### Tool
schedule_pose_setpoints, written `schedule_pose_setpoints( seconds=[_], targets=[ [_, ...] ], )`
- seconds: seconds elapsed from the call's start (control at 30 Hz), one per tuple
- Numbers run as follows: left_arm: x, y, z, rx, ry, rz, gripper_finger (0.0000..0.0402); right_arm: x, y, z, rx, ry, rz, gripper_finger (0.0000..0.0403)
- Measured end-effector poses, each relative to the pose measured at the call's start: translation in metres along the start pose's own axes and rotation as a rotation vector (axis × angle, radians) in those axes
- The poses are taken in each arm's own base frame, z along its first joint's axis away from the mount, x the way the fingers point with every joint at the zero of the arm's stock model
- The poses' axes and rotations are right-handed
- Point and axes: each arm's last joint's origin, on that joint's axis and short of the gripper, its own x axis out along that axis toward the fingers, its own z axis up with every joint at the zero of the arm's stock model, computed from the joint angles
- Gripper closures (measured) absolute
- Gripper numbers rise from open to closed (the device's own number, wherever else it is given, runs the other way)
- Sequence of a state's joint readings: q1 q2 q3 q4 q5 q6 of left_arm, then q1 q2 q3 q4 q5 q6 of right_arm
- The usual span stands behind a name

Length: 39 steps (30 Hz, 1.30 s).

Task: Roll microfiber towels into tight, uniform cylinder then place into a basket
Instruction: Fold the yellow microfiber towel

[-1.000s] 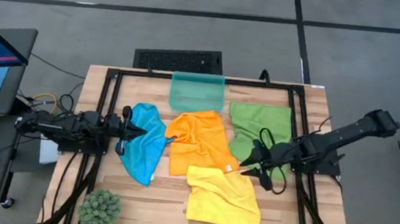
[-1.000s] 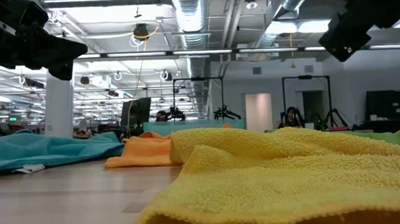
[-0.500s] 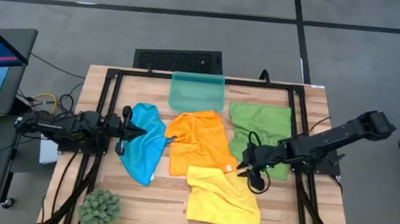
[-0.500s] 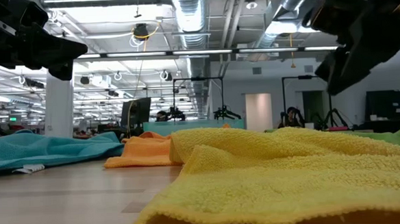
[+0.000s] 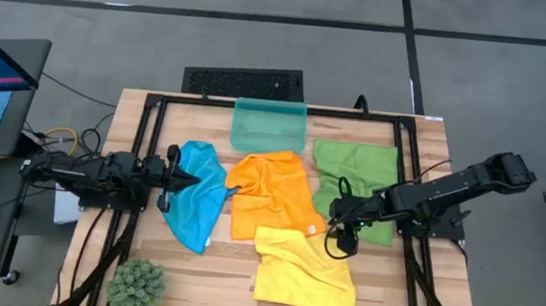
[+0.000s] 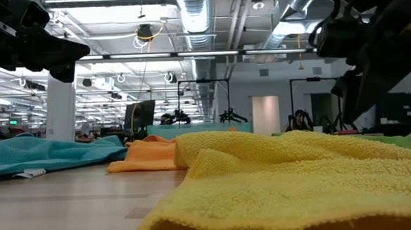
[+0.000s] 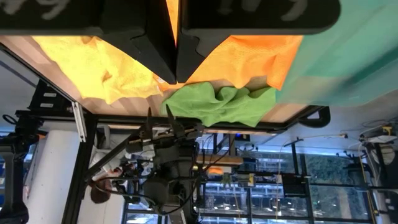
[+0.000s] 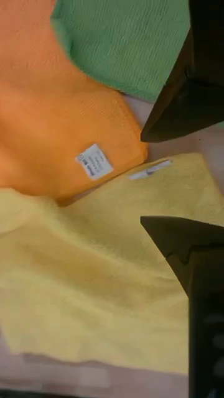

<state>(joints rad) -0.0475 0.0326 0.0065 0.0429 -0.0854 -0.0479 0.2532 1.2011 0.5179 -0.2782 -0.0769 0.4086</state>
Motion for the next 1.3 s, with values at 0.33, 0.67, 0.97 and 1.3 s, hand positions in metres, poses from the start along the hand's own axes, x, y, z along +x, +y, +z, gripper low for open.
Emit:
schedule_pose_setpoints(
  seconds=[0.33, 0.67, 0.97, 1.3],
  targets=[
    [0.000, 0.000, 0.000, 0.000, 0.000, 0.000, 0.0401, 0.021, -0.003, -0.008, -0.012, 0.114, -0.047, 0.0166],
    [0.000, 0.000, 0.000, 0.000, 0.000, 0.000, 0.0401, 0.040, -0.007, -0.014, 0.059, 0.215, -0.072, 0.0182],
    [0.000, 0.000, 0.000, 0.000, 0.000, 0.000, 0.0401, 0.037, -0.007, -0.014, 0.075, 0.195, -0.063, 0.0276],
    [0.000, 0.000, 0.000, -0.001, 0.004, -0.017, 0.0370, 0.038, -0.007, -0.015, 0.079, 0.209, -0.050, 0.0376]
  ],
)
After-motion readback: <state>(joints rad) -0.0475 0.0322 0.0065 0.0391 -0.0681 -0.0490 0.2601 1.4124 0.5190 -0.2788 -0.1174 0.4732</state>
